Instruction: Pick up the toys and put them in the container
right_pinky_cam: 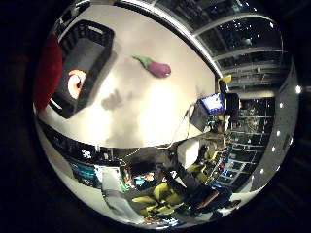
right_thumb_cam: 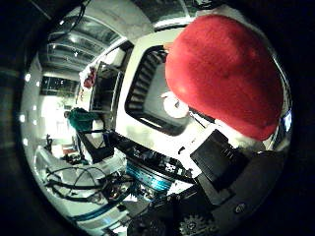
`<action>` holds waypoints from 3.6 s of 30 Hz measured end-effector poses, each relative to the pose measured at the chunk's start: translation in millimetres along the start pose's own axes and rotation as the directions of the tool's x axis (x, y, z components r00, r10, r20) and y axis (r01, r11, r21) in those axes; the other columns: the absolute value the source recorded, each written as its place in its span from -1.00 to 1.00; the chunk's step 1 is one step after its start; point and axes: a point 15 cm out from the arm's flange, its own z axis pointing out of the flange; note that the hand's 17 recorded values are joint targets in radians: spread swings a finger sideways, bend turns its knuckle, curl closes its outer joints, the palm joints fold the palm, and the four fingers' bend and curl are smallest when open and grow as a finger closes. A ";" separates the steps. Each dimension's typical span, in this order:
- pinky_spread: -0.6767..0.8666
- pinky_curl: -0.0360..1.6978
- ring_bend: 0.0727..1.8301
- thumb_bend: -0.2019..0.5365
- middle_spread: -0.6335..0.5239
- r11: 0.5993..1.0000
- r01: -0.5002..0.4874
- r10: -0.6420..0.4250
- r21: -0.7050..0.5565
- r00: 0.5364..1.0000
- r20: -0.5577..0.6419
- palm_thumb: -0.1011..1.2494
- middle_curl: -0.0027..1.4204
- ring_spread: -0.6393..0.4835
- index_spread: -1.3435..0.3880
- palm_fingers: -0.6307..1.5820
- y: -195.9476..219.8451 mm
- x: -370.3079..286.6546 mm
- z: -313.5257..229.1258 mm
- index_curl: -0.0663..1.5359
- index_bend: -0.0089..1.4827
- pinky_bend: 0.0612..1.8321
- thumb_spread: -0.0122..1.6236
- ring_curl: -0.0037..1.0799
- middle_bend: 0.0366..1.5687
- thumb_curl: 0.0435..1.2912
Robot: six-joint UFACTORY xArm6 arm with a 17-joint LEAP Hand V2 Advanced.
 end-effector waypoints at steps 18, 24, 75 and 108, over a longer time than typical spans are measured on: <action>0.39 -0.69 -0.59 -0.57 0.08 0.999 0.043 -0.043 -0.003 0.999 0.004 0.32 -0.57 0.29 -0.01 -0.32 -67.2 -54.6 63.3 -0.53 -0.80 -0.42 0.20 -0.56 -0.83 -0.51; 0.41 -0.65 -0.55 -0.54 0.17 0.998 0.036 -0.036 0.042 0.999 0.001 0.13 -0.57 0.40 0.00 -0.40 -69.7 -22.6 37.5 -0.60 -0.79 -0.34 0.13 -0.54 -0.80 -0.55; 0.38 -0.65 -0.66 -0.53 0.09 0.957 -0.275 0.269 -0.092 0.960 -0.080 0.06 -0.53 0.34 0.11 -0.25 -23.4 393.3 181.2 -0.58 -0.78 -0.56 0.14 -0.58 -0.76 -0.55; 0.37 -0.64 -0.80 -0.46 0.18 0.957 -0.274 0.256 -0.095 0.953 -0.163 -0.07 -0.60 0.45 0.08 -0.27 -29.1 406.4 266.7 -0.51 -0.72 -0.65 0.19 -0.58 -0.82 -0.58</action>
